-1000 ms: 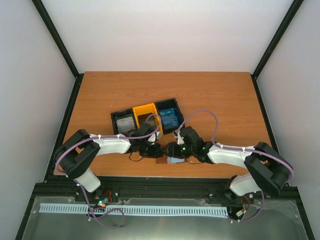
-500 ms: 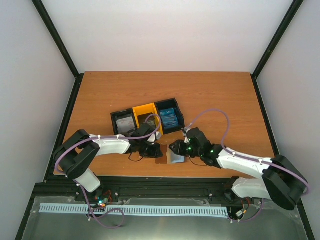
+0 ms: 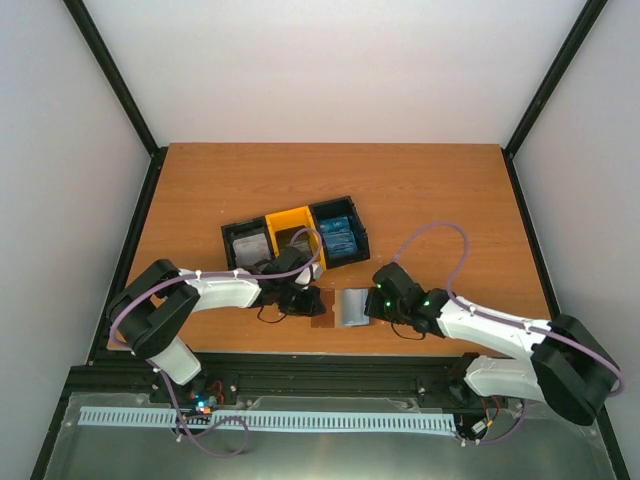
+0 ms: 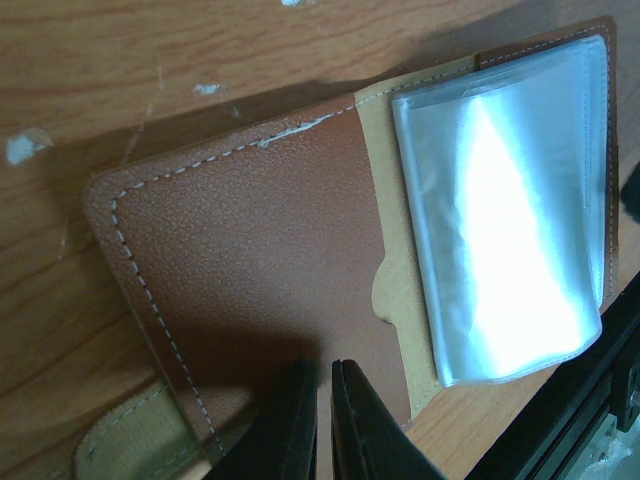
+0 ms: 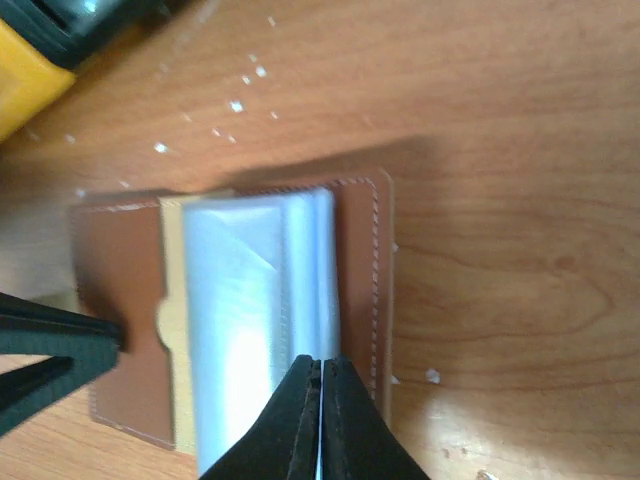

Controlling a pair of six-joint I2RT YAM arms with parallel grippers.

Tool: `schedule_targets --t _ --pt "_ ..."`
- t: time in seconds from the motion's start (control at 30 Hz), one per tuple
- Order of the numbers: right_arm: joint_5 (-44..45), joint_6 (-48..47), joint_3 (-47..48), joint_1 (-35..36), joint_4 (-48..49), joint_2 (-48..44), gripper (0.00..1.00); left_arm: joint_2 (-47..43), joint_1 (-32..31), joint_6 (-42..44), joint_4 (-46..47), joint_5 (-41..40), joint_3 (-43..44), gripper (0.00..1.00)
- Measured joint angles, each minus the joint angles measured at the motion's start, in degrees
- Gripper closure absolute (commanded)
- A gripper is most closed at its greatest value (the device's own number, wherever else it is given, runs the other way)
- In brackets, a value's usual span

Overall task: Put the credit cards into the card holder
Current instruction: Open the card holder at the center of the board.

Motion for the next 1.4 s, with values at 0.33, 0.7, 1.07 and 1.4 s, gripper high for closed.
schedule_targets --t 0.33,0.7,1.07,1.4 --pt "-5.42 -2.78 1.18 -0.04 0.59 7.13 0.95 0.0 0.0 -0.02 0.0 0.0 0.0 0.93" --pt "-9.35 -5.73 4.42 -0.04 2.91 10.71 0.8 -0.02 0.0 0.0 0.0 -0.09 0.0 0.93" --pt "-11.39 -9.57 8.41 0.28 1.86 15.91 0.6 -7.82 0.0 -0.7 -1.44 -5.03 -1.68 0.89" --pt "-14.38 -11.15 11.06 2.21 2.93 17.99 0.46 -12.83 0.0 -1.53 1.55 -4.13 -2.86 0.88"
